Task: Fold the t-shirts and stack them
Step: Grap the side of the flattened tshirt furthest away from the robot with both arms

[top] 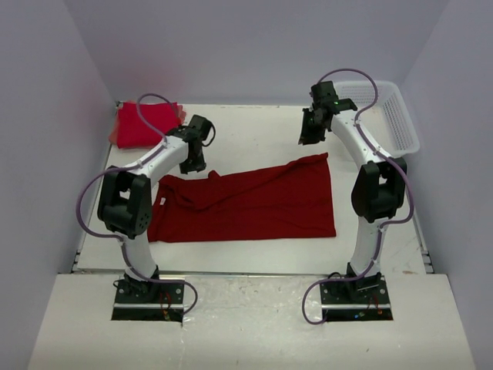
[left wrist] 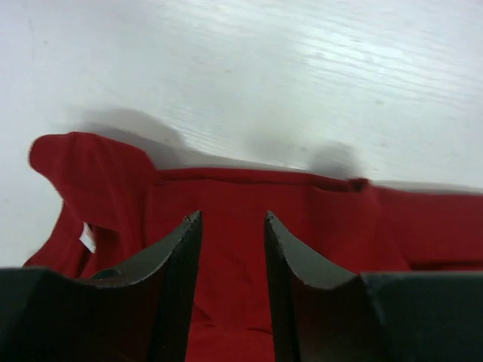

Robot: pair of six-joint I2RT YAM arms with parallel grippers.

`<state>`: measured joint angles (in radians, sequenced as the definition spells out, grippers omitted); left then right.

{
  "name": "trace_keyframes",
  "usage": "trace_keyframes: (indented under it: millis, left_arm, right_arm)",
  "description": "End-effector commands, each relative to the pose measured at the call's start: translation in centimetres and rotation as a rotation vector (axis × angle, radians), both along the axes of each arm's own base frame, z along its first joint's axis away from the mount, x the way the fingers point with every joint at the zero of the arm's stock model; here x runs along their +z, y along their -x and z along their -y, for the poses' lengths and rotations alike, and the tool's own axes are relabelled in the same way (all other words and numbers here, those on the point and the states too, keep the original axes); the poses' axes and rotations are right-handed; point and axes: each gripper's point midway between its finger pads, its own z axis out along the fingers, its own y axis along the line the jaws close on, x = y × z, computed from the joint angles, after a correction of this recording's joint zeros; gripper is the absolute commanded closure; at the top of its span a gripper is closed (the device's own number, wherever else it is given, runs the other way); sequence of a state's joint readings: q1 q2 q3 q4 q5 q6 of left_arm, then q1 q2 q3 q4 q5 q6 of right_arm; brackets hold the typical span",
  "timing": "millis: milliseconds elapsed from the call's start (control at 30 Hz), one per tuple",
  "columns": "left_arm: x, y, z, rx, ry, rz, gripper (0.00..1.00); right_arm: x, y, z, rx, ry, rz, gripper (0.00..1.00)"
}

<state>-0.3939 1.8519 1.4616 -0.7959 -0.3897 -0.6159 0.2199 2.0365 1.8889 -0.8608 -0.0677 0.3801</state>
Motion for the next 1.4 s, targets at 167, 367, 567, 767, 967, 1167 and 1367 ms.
trace_keyframes:
  millis: [167,367,567,767,967,1167,1367]
  left_arm:
    - [-0.5,0.3,-5.2,0.061,0.019,-0.046,0.64]
    - [-1.8,0.6,-5.4,0.057,0.032,-0.081,0.63]
    - [-3.0,0.9,-5.3,0.050,0.040,-0.109,0.63]
    - [-3.4,0.8,-5.7,0.055,0.050,-0.114,0.64]
    - [-3.6,0.4,-5.8,0.051,0.061,-0.111,0.71]
    - [-4.0,0.1,-5.5,0.044,0.076,-0.122,0.77]
    - [-4.0,0.3,-5.3,0.037,0.087,-0.126,0.84]
  right_arm:
    - [2.2,0.3,0.7,0.009,0.000,0.052,0.80]
    - [2.2,0.2,0.7,0.009,-0.003,0.053,0.81]
    - [2.5,0.4,1.0,0.004,0.001,0.060,0.81]
    - [2.2,0.5,1.1,0.003,0.000,0.052,0.81]
    - [2.2,0.4,1.2,-0.003,0.000,0.055,0.81]
    - [2.6,0.4,1.6,-0.015,0.006,0.064,0.81]
    - [2.8,0.2,3.0,-0.045,0.011,0.067,0.80]
